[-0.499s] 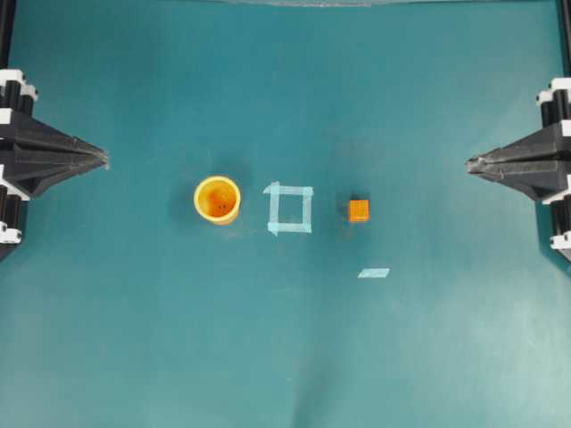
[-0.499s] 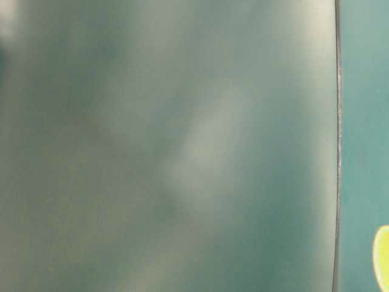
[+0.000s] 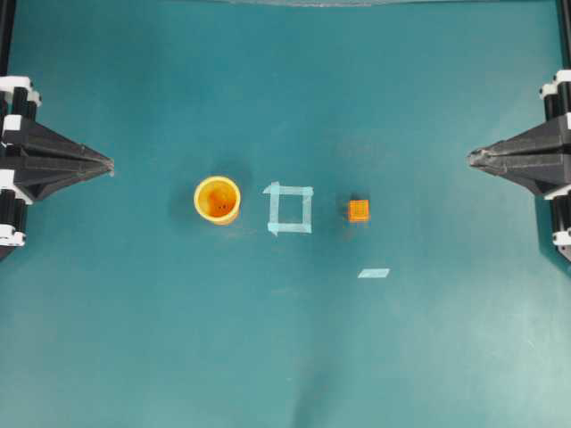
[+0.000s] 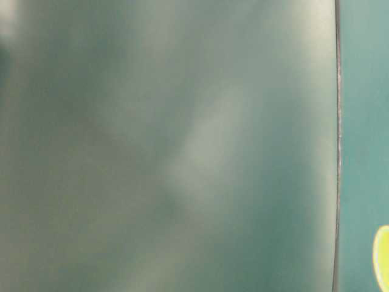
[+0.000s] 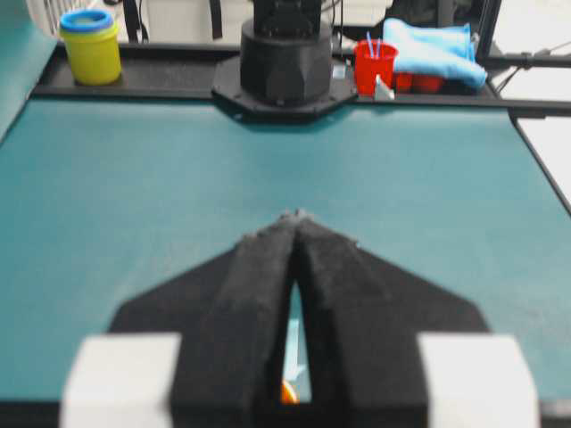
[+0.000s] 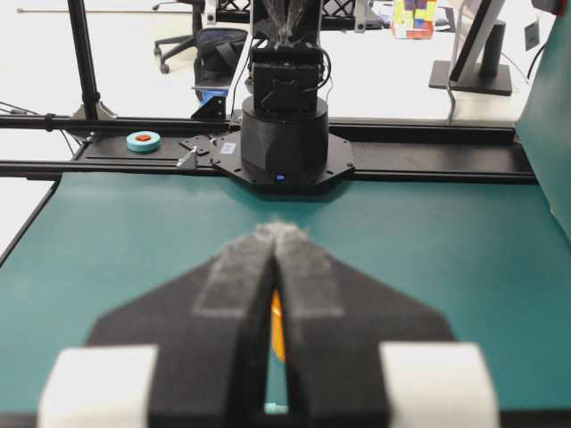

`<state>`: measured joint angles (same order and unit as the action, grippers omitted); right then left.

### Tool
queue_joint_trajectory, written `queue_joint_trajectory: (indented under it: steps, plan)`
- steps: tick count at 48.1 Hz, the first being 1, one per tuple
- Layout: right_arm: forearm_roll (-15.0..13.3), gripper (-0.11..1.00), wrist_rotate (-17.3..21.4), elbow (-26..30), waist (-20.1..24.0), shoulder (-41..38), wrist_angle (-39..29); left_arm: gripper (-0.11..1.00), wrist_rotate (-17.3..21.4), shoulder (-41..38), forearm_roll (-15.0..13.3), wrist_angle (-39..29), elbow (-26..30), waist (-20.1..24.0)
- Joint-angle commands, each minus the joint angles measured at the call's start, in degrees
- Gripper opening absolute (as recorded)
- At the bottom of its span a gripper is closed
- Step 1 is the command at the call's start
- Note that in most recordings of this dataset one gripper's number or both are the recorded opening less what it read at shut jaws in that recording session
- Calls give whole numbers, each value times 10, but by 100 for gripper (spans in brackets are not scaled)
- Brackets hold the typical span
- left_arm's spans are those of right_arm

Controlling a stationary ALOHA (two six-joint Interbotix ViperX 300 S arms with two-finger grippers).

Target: Hold the block with right arm and the cup with left arm, then put the block into the cup.

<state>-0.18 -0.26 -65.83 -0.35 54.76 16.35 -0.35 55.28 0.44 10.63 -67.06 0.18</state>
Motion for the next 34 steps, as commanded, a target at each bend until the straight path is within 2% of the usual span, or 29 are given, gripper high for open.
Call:
queue_joint_trajectory:
  steps: [1, 27, 30, 34]
  plan:
    - [-1, 0, -1, 15, -1, -4, 3, 0, 3, -9, 2, -6, 8, -1]
    - [-1, 0, 4, 13, -1, -24, 4, 1, 13, -47, 6, -25, 10, -10]
    - [-1, 0, 4, 12, -1, -25, 4, 4, 13, -50, 8, -25, 11, -14]
    - [0, 0, 4, 12, -1, -27, 4, 16, 14, -51, 8, -25, 11, -14]
